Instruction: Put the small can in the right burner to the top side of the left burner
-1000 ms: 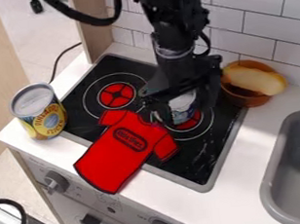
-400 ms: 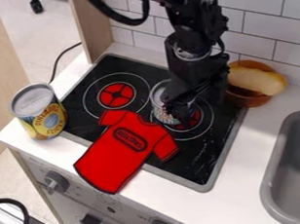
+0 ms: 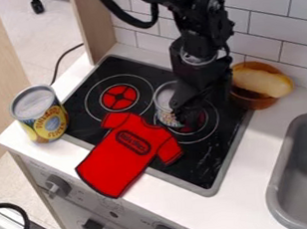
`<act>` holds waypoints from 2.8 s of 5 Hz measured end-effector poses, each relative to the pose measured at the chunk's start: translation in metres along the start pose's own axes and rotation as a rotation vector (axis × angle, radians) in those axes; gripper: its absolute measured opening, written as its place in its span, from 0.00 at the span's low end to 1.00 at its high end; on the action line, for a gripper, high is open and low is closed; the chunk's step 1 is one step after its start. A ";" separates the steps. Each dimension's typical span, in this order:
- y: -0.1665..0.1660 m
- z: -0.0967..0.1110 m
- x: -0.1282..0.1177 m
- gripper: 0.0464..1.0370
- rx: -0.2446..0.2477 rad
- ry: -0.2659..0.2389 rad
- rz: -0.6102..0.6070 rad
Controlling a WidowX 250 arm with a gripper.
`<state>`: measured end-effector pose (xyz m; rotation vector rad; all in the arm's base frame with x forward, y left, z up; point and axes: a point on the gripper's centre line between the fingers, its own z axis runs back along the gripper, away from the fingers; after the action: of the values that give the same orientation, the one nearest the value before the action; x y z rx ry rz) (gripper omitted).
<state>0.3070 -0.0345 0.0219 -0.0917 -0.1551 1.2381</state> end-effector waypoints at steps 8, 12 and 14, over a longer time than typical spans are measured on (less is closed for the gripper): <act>0.025 -0.005 0.063 0.96 0.068 -0.153 -0.304; 0.028 -0.002 0.124 0.96 -0.020 -0.111 -0.486; 0.022 -0.002 0.158 0.96 -0.045 -0.121 -0.498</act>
<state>0.3369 0.1223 0.0275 -0.0140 -0.2918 0.7433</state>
